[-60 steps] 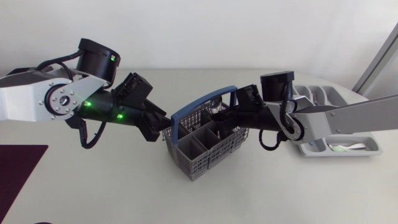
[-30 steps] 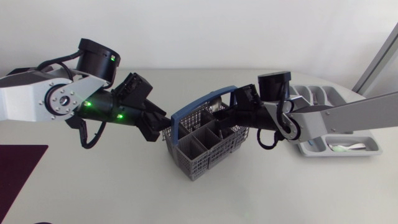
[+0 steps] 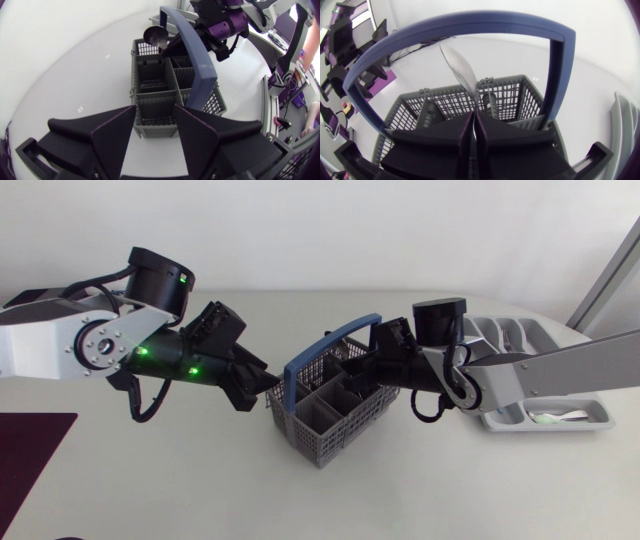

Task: Unload the cutlery basket into the drawer organizer.

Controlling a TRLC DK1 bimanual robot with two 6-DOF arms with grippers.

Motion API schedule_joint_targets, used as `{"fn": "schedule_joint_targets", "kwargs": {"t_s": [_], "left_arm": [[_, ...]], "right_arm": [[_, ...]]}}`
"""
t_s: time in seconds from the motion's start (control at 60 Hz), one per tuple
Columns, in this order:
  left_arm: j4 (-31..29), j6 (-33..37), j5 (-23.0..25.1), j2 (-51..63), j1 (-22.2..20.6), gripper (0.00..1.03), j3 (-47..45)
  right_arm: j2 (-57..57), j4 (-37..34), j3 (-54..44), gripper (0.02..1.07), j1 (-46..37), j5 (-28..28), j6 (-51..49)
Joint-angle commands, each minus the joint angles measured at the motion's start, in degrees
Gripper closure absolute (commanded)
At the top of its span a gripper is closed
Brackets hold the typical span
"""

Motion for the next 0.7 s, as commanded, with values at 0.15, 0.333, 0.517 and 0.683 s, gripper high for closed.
{"fn": "schedule_joint_targets", "kwargs": {"t_s": [0.15,0.333,0.517,0.683], "left_arm": [[0.45,0.97,0.15,1.12,-0.59,0.49,-1.28],[0.45,0.97,0.15,1.12,-0.59,0.49,-1.28],[0.45,0.79,0.06,1.12,-0.77,0.49,-1.1],[0.45,0.79,0.06,0.94,-0.77,0.49,-1.19]], "right_arm": [[-1.5,1.1,-4.6,1.01,1.1,0.91,-3.39],[-5.19,2.16,-7.85,1.01,2.95,3.81,-7.17],[-8.18,3.39,-10.49,1.01,5.76,8.12,-10.95],[-11.87,4.0,-12.95,1.01,6.29,10.49,-13.41]]}}
